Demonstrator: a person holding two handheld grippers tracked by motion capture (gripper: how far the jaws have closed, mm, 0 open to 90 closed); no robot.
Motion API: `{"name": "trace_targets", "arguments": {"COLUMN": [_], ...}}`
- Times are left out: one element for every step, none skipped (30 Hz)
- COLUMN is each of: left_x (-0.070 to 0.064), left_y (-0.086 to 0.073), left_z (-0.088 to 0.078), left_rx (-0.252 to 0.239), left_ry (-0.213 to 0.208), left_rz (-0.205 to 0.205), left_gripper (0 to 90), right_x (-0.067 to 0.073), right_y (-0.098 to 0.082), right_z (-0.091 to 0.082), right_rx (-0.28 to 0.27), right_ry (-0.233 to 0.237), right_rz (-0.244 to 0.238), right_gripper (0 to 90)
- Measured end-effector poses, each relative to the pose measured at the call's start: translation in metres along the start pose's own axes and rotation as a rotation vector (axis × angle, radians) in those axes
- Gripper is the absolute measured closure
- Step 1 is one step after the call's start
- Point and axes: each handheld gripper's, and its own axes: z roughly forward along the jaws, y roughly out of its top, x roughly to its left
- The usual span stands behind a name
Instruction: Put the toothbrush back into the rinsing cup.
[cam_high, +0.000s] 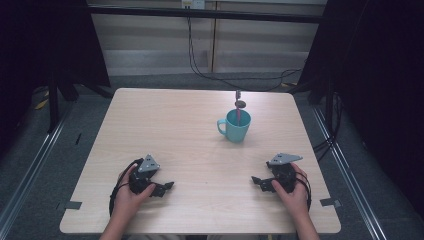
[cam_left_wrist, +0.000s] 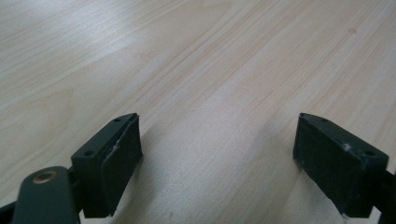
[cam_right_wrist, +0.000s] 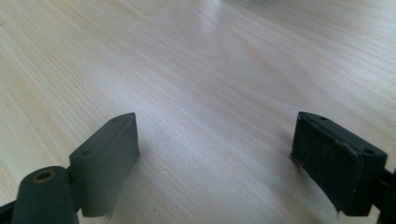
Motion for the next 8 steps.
{"name": "trace_targets", "arguments": {"left_x": [-0.0001,0.0000,0.0001,0.0002,0.0002,0.0001,0.0001,0.0001], "left_y": [0.0000,-0.0002,-0.0002,-0.0002,-0.0002,-0.0002,-0.0002,-0.0002], "left_z": [0.0000,-0.0002,-0.0003,-0.0003,-0.0003,-0.0002,-0.0002,-0.0001], "left_rx": [0.000,0.001,0.002,0.002,0.002,0.001,0.001,0.000], "left_ry": [0.000,0.000,0.000,-0.001,0.000,-0.001,-0.001,-0.001], "left_rz": [0.000,0.001,0.001,0.001,0.002,0.000,0.000,0.001], "left_gripper": [15.0,15.1,15.1,15.1,15.0,15.0,15.0,15.0], "right_x": [-0.0001,-0.0001,-0.0002,-0.0002,-0.0002,-0.0002,-0.0002,-0.0002], "right_y": [0.0000,0.0000,0.0000,0.0000,0.0000,0.0000,0.0000,0.0000], "right_z": [0.0000,0.0000,0.0001,0.0001,0.0001,0.0001,0.0001,0.0000], "right_rx": [0.000,0.000,-0.001,-0.001,-0.001,-0.001,-0.001,0.001], "right_ry": [0.000,0.000,0.001,0.000,0.001,0.001,0.001,0.001], "right_rz": [0.000,0.000,0.000,0.000,0.000,0.000,0.000,0.002], "right_gripper": [14.0,13.9,13.9,13.9,13.9,13.8,13.8,13.8]}}
